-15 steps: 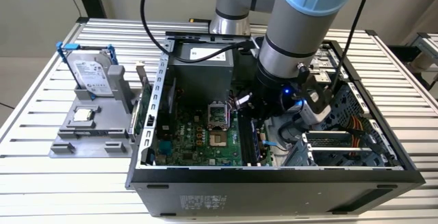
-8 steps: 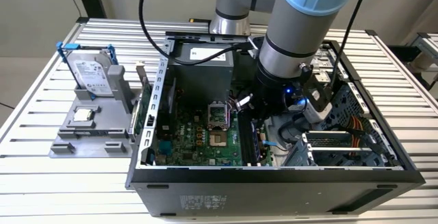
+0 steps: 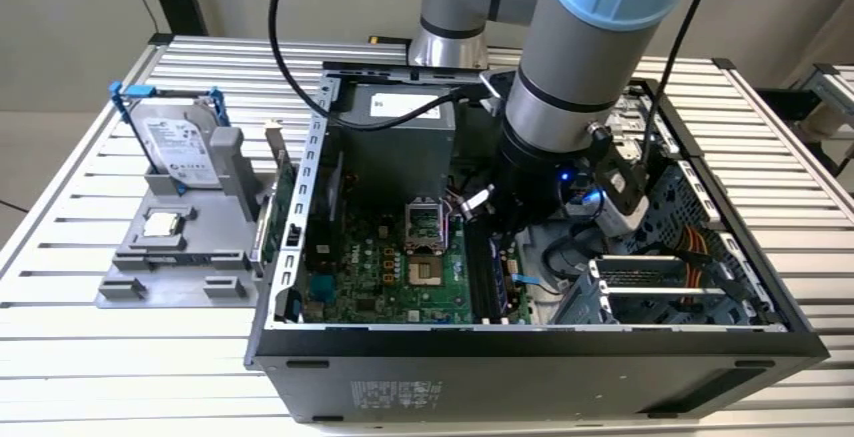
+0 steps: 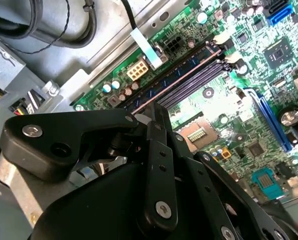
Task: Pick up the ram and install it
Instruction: 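Press down the ram until it locks into place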
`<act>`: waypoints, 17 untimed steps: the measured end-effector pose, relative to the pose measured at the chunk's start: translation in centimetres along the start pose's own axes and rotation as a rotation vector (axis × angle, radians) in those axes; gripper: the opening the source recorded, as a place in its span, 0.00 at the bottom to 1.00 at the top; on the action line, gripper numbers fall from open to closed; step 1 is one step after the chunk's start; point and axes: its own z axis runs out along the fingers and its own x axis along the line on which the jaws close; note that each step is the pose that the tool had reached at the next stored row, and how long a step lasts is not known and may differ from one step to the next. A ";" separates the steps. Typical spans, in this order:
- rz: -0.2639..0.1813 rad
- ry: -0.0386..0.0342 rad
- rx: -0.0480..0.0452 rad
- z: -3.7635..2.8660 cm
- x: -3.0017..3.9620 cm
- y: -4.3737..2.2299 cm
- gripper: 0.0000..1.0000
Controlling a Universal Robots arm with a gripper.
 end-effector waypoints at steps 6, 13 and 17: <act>-0.044 0.0034 -0.0007 -0.01 0.00 0.00 0.00; -0.090 0.0073 -0.0014 -0.01 0.00 0.00 0.00; -0.116 0.0092 -0.0016 -0.01 0.00 0.00 0.00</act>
